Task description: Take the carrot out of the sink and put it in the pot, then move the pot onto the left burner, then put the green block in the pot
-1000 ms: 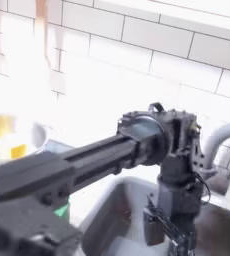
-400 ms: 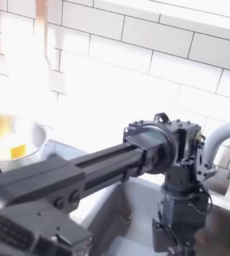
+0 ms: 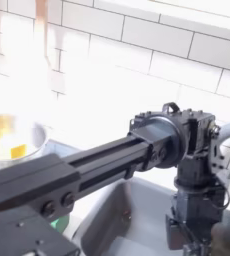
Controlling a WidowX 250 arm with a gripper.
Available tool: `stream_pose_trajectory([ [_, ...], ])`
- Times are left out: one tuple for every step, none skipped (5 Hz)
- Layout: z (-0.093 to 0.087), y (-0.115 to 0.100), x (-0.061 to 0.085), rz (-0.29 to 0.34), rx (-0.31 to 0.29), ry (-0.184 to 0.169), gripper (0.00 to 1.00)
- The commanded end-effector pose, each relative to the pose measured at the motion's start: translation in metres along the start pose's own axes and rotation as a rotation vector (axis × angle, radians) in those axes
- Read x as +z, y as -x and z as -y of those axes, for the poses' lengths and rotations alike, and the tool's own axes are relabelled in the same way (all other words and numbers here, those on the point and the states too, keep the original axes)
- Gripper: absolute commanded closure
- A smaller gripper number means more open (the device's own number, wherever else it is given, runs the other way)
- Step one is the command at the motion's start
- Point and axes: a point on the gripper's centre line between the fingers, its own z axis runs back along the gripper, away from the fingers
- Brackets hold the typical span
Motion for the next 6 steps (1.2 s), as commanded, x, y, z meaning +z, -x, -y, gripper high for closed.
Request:
stream_pose_trajectory([
  [0.01,-0.006,-0.016,0.004,0.061,-0.014,0.0],
  [0.012,-0.008,-0.029,-0.013,0.086,-0.055,0.0],
  [0.011,-0.01,-0.041,-0.028,0.092,-0.1,0.0],
  [0.006,-0.012,-0.044,-0.028,0.109,-0.156,0.0],
  [0.003,-0.013,-0.042,-0.019,0.112,-0.18,0.0],
  [0.004,-0.015,-0.036,0.004,0.099,-0.184,0.0],
])
